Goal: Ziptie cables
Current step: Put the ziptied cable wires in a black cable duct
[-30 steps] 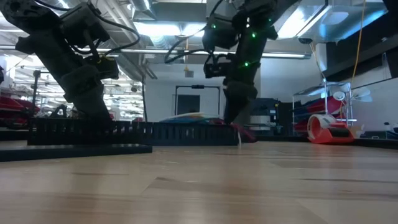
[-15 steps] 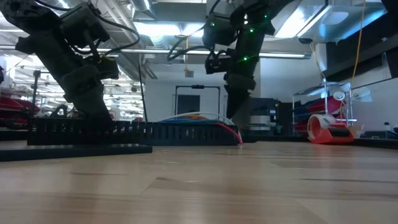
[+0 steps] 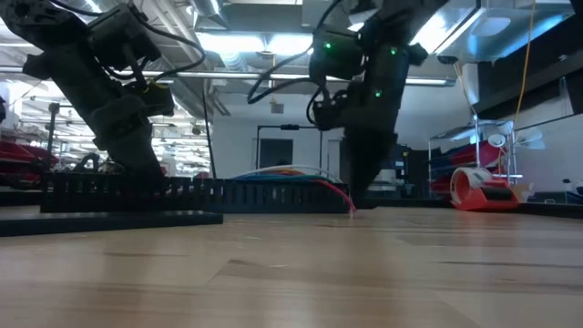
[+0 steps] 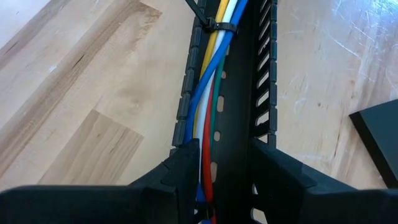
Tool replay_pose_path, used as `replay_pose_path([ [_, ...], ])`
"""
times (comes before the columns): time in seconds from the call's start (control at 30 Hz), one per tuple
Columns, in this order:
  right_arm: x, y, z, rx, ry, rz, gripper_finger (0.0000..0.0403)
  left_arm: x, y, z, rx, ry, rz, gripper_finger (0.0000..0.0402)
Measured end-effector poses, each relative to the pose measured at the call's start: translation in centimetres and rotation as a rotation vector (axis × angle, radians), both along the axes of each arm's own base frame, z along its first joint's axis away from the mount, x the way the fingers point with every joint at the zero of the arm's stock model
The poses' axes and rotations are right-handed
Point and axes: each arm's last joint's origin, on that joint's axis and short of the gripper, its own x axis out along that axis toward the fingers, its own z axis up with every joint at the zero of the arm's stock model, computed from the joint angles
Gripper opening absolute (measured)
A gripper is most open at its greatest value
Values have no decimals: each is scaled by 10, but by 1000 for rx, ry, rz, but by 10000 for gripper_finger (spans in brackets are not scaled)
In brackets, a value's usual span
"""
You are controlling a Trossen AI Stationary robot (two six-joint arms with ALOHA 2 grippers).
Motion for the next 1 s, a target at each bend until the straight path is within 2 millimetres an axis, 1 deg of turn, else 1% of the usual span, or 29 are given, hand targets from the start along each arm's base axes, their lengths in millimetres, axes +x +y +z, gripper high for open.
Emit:
replay_pose_path([
  [0.13,1,0,-13,4,-84,-104,159,2,0,1,0,-21,-2,133],
  [0.27,-1,-2,-21,-58,-120,-219,153,2,0,1,0,-24,-2,133],
  [0.33,-3,-3,-23,-93,-109,-239,133,2,0,1,0,-24,-2,133],
  [0.43,-3,-5,-23,-144,-112,-254,73,2,0,1,2,-25,-4,133],
  [0.5,-3,-5,-22,-156,-109,-235,26,2,0,1,4,-25,-6,133],
  [0.53,-4,-5,-20,-163,-105,-215,14,2,0,1,6,-25,-8,133],
  [0.6,-6,-6,-12,-197,-99,-189,14,2,0,1,15,-22,-19,133],
  [0.7,-9,-7,10,-272,-86,-126,15,2,0,1,17,-22,-21,133],
  [0.8,-9,-10,19,-374,-75,-23,5,2,0,2,17,-22,-21,133],
  [0.87,-8,-14,18,-411,-59,56,6,2,0,2,17,-23,-21,133],
  [0.9,-7,-17,14,-421,-44,90,7,2,0,2,17,-22,-21,133],
  [0.93,-7,-20,10,-425,-29,112,8,2,0,2,17,-23,-21,133],
  [1.0,-11,-26,-6,-423,47,158,7,2,0,2,15,-22,-23,133],
])
